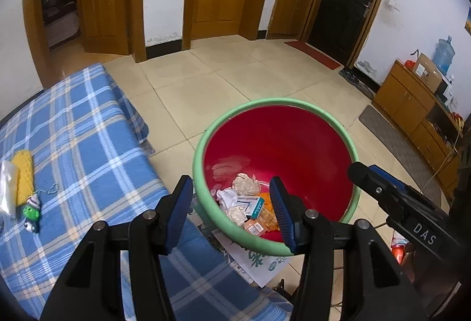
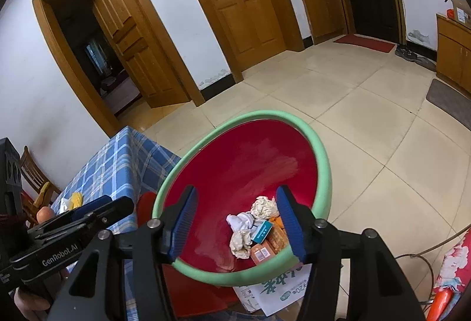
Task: Collect trash
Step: 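Move both open tools back over the plastic bag on the table, then grasp the white plastic bag with left tool while right tool grasps green figure keychain, then carry the plastic bag and keychain over the red bucket and release both, then move both open tools back over the blue toy on the table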
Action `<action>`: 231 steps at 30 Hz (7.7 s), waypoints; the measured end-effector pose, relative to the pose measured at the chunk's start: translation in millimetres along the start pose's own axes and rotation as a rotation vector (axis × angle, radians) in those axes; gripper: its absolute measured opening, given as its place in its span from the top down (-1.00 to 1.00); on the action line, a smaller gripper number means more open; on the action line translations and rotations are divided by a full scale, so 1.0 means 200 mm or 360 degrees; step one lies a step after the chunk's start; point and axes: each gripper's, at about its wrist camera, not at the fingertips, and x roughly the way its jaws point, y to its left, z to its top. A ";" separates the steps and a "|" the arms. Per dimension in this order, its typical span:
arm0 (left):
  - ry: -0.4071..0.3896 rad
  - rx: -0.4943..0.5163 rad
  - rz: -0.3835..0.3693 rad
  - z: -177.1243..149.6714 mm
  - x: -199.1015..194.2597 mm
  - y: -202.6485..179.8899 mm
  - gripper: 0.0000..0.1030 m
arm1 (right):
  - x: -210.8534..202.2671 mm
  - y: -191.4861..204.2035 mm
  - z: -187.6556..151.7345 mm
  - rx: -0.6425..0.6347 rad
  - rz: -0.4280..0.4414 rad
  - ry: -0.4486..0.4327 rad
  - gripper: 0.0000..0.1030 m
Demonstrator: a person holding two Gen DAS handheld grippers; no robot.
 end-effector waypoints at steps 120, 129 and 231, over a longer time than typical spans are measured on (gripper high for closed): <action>-0.0234 -0.0812 0.0508 -0.52 -0.64 1.46 0.36 | 0.62 1.66 -0.51 -0.0818 0.0338 0.0416 0.36; -0.0235 -0.0789 0.0498 -0.52 -0.67 1.40 0.36 | 0.53 1.62 -0.49 -0.0796 0.0387 0.0390 0.46; 0.0069 -0.0011 -0.0119 0.02 0.14 0.00 0.10 | -0.02 -0.03 -0.07 0.0152 -0.0053 -0.0072 0.29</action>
